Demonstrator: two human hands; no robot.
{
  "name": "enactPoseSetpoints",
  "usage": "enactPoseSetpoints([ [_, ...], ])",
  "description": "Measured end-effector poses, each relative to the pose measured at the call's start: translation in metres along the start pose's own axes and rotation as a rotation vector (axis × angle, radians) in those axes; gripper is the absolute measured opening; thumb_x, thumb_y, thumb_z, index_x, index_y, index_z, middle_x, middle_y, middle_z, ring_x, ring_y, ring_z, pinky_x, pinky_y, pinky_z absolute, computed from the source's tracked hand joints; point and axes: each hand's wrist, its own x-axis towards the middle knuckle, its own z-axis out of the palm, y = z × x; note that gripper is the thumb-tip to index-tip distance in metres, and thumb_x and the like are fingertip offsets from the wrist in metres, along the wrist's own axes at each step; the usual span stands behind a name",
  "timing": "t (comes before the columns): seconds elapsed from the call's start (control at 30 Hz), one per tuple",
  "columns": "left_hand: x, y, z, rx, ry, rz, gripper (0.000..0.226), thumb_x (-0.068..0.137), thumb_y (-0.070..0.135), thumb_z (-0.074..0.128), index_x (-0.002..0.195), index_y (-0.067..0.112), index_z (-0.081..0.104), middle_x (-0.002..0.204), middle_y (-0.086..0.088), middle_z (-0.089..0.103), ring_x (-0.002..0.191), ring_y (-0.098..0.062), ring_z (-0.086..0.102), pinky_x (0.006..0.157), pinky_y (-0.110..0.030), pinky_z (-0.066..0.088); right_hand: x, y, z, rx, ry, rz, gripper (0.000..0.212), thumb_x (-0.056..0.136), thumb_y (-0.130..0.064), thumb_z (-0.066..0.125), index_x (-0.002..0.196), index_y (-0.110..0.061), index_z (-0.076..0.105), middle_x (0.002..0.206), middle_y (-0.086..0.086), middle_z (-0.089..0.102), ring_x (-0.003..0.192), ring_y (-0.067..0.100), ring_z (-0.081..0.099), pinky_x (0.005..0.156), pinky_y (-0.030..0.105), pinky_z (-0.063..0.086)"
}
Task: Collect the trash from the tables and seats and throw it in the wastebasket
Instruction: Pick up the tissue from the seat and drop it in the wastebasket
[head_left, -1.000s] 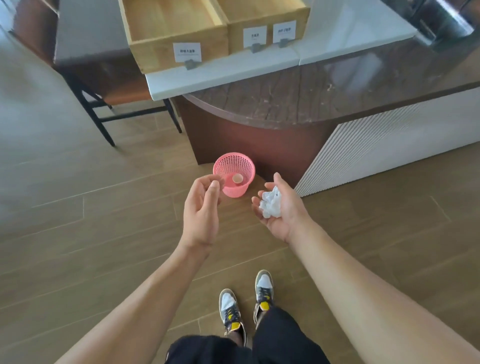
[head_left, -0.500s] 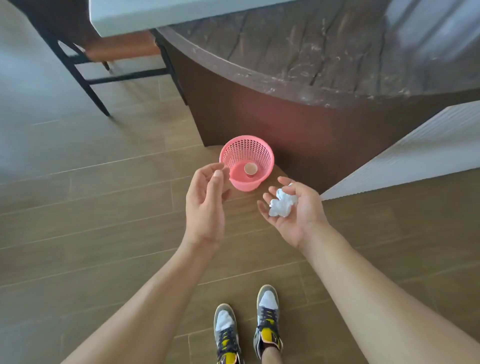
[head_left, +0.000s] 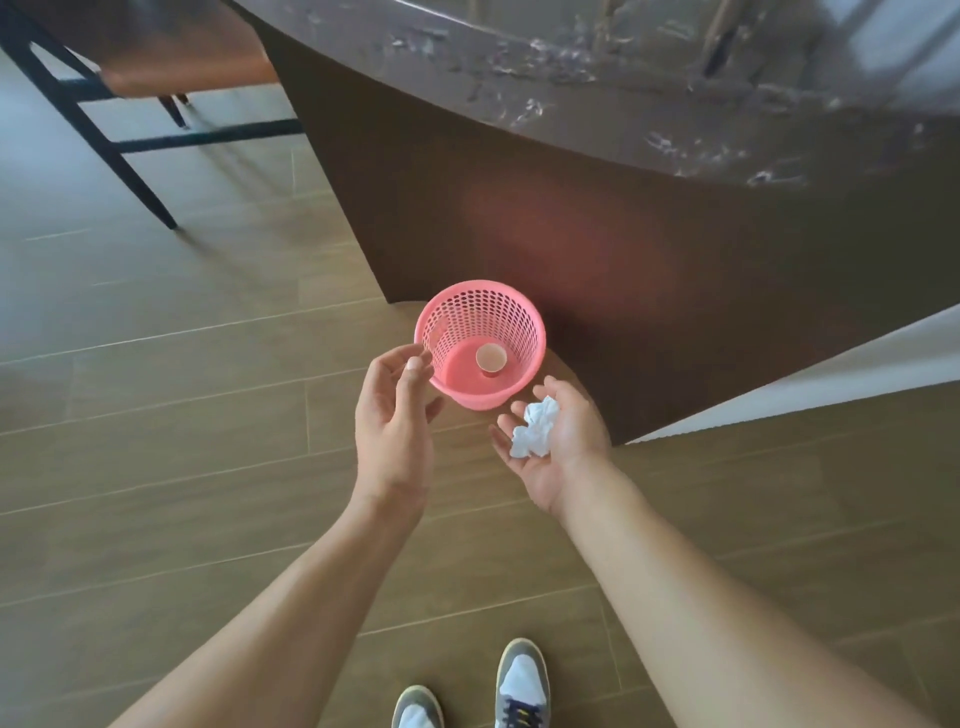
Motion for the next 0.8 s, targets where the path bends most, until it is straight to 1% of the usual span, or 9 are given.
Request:
enactPoseSetpoints([
  [0.13, 0.012, -0.006, 0.002, 0.029, 0.0, -0.005, 0.025, 0.092, 0.043, 0.057, 0.109, 0.03, 0.069, 0.116, 0.004, 0.074, 0.108, -0.004, 0.071, 0.093, -0.036, 0.059, 0.032, -0.013, 0.01, 0.03, 0.036, 0.05, 0.028, 0.104, -0.038, 0.06, 0.112, -0.012, 0.062, 0.113, 0.011, 0.062, 0.098, 0.026, 0.064, 0.073, 0.041, 0.058],
  [0.17, 0.015, -0.007, 0.001, 0.034, 0.001, -0.004, 0.024, 0.092, 0.043, 0.057, 0.108, 0.03, 0.07, 0.116, 0.004, 0.074, 0.108, -0.004, 0.071, 0.092, -0.035, 0.058, 0.039, -0.018, 0.017, 0.034, 0.022, 0.055, 0.032, 0.105, -0.041, 0.057, 0.116, -0.011, 0.06, 0.116, 0.011, 0.062, 0.095, 0.024, 0.063, 0.078, 0.042, 0.057],
  [0.2, 0.017, -0.006, 0.001, 0.038, 0.003, -0.002, 0.024, 0.093, 0.043, 0.056, 0.108, 0.031, 0.07, 0.116, 0.005, 0.075, 0.108, -0.003, 0.071, 0.09, -0.035, 0.058, 0.045, -0.023, 0.025, 0.026, 0.006, 0.05, 0.034, 0.106, -0.045, 0.054, 0.121, -0.015, 0.056, 0.123, 0.011, 0.061, 0.096, 0.024, 0.063, 0.087, 0.043, 0.057],
  [0.23, 0.019, -0.006, 0.0, 0.044, 0.006, -0.002, 0.024, 0.093, 0.043, 0.056, 0.108, 0.031, 0.07, 0.116, 0.005, 0.075, 0.108, -0.003, 0.071, 0.09, -0.034, 0.058, 0.052, -0.029, 0.034, 0.007, -0.004, 0.04, 0.038, 0.106, -0.049, 0.051, 0.129, -0.019, 0.053, 0.135, 0.012, 0.059, 0.102, 0.024, 0.064, 0.1, 0.044, 0.055],
  [0.27, 0.021, -0.006, -0.001, 0.053, 0.009, -0.003, 0.024, 0.093, 0.043, 0.056, 0.108, 0.03, 0.07, 0.117, 0.005, 0.075, 0.109, -0.003, 0.071, 0.09, -0.035, 0.058, 0.057, -0.035, 0.043, -0.024, -0.01, 0.028, 0.046, 0.106, -0.054, 0.049, 0.137, -0.021, 0.051, 0.147, 0.012, 0.055, 0.117, 0.027, 0.063, 0.113, 0.046, 0.048],
  [0.33, 0.024, -0.006, -0.003, 0.073, 0.013, -0.003, 0.024, 0.094, 0.043, 0.055, 0.108, 0.031, 0.07, 0.118, 0.004, 0.074, 0.11, -0.004, 0.071, 0.091, -0.036, 0.058, 0.068, -0.044, 0.059, -0.082, -0.021, 0.009, 0.069, 0.103, -0.064, 0.048, 0.153, -0.018, 0.043, 0.161, 0.012, 0.046, 0.144, 0.033, 0.049, 0.124, 0.05, 0.035],
  [0.4, 0.028, -0.005, -0.005, 0.088, 0.018, -0.004, 0.023, 0.094, 0.043, 0.054, 0.107, 0.034, 0.07, 0.117, 0.005, 0.075, 0.111, -0.005, 0.07, 0.093, -0.038, 0.059, 0.075, -0.05, 0.07, -0.104, -0.051, 0.002, 0.081, 0.099, -0.071, 0.049, 0.158, -0.017, 0.04, 0.162, 0.014, 0.044, 0.148, 0.033, 0.045, 0.124, 0.051, 0.035],
  [0.53, 0.033, -0.001, -0.009, 0.092, 0.023, -0.007, 0.025, 0.094, 0.044, 0.054, 0.109, 0.032, 0.07, 0.122, 0.002, 0.073, 0.118, -0.008, 0.069, 0.096, -0.04, 0.059, 0.077, -0.045, 0.057, -0.107, -0.05, -0.036, 0.085, 0.099, -0.07, 0.05, 0.164, -0.018, 0.032, 0.162, 0.019, 0.041, 0.15, 0.033, 0.043, 0.117, 0.05, 0.043],
  [0.8, 0.029, 0.008, -0.013, 0.086, 0.014, -0.006, 0.024, 0.094, 0.043, 0.055, 0.11, 0.032, 0.069, 0.126, 0.0, 0.071, 0.122, -0.011, 0.067, 0.095, -0.038, 0.058, 0.06, -0.013, -0.005, -0.157, 0.048, -0.1, 0.062, 0.105, -0.06, 0.05, 0.158, -0.027, 0.042, 0.151, 0.013, 0.055, 0.138, 0.031, 0.053, 0.109, 0.05, 0.049],
])
